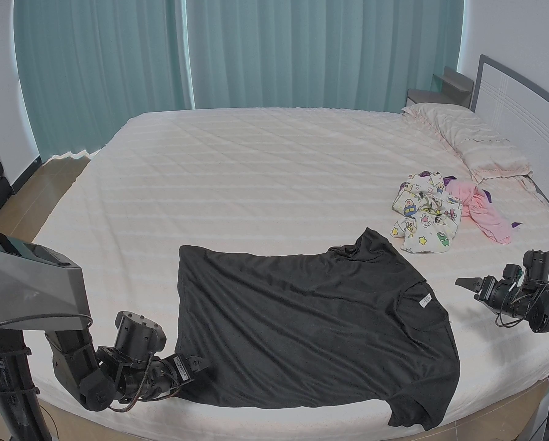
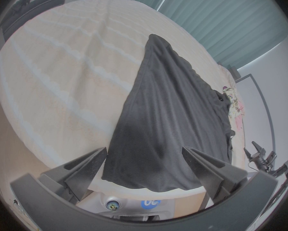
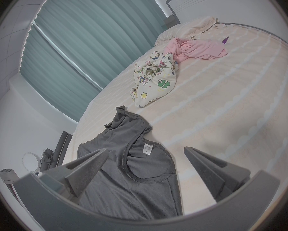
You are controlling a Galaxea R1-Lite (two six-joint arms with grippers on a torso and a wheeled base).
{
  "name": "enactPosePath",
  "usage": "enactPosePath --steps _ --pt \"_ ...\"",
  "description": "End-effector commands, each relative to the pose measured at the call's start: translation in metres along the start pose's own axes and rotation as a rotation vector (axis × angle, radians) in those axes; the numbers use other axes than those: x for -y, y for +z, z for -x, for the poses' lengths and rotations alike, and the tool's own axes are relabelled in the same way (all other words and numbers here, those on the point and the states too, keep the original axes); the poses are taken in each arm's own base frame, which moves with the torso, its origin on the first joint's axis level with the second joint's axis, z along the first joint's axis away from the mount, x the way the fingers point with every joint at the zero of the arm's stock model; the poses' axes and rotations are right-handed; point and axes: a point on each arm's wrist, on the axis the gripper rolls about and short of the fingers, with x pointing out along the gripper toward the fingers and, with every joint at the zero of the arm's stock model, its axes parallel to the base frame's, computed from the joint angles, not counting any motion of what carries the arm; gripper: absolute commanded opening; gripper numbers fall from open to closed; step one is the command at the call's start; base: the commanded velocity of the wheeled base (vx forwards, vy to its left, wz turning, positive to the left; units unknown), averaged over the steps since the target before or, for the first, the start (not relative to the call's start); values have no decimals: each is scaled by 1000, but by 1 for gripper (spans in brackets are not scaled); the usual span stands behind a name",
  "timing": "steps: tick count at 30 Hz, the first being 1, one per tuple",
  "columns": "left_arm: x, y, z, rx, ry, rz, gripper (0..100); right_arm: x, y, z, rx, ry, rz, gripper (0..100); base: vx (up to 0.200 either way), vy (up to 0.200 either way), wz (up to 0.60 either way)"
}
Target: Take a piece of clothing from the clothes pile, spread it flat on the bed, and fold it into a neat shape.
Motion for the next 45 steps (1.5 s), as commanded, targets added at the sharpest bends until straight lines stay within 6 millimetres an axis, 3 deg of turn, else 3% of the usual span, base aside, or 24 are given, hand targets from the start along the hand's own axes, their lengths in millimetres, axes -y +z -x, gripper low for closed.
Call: enactPosePath --steps 1,11,12,23,28,45 --pt "-4 -11 -9 -10 67 -25 100 -1 0 0 0 2 1 100 0 0 0" --pt "-8 -17 -6 -20 95 -67 100 -1 0 0 0 2 1 100 0 0 0" --pt "-9 -18 -6 -26 100 -69 0 -1 0 0 -1 1 1 100 0 0 0" --pt "-24 -27 2 -69 196 -181 0 -1 0 0 1 2 2 100 0 0 0" --pt "-41 -25 19 -111 292 -251 0 -1 0 0 1 2 2 100 0 0 0" --pt "-49 -26 29 -188 361 -287 0 -1 0 0 0 2 3 100 0 0 0"
